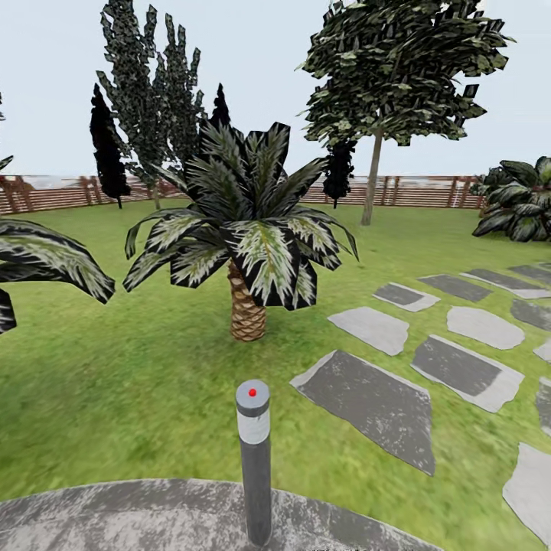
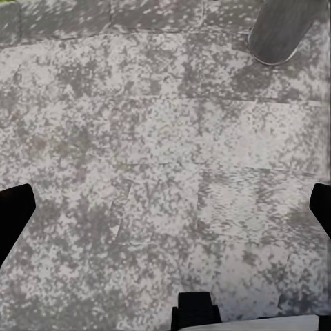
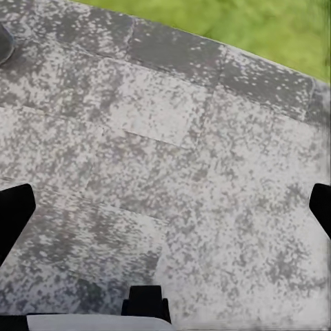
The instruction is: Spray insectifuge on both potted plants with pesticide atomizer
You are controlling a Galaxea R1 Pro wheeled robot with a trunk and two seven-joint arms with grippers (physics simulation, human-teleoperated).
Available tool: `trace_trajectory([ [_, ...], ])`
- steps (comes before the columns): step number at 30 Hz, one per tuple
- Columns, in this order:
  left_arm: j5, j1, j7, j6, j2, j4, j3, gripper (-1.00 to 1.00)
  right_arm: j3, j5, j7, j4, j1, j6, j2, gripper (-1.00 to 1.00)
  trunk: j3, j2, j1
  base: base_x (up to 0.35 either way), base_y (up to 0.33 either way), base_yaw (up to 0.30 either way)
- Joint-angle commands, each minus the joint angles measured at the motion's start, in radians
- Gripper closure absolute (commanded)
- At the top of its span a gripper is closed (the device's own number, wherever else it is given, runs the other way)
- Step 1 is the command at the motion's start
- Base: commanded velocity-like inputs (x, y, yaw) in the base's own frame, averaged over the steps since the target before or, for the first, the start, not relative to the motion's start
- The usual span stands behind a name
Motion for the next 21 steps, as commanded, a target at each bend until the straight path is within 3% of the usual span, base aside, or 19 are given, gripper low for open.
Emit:
trace_trajectory([
  [1, -0.006, 0.0, 0.0, -0.003, 0.001, 0.0, 0.0, -1.0, -0.001, 0.0, 0.0, 0.001, -0.001, -0.003, 0.0, -1.0, -0.001, -0.001, 0.0, 0.0, 0.0, -0.284],
  [21, -0.006, 0.0, -0.001, -0.004, 0.003, 0.002, 0.002, -1.0, -0.001, 0.0, 0.0, 0.001, -0.001, -0.003, 0.0, -1.0, -0.001, -0.001, 0.0, 0.0, 0.0, -0.284],
])
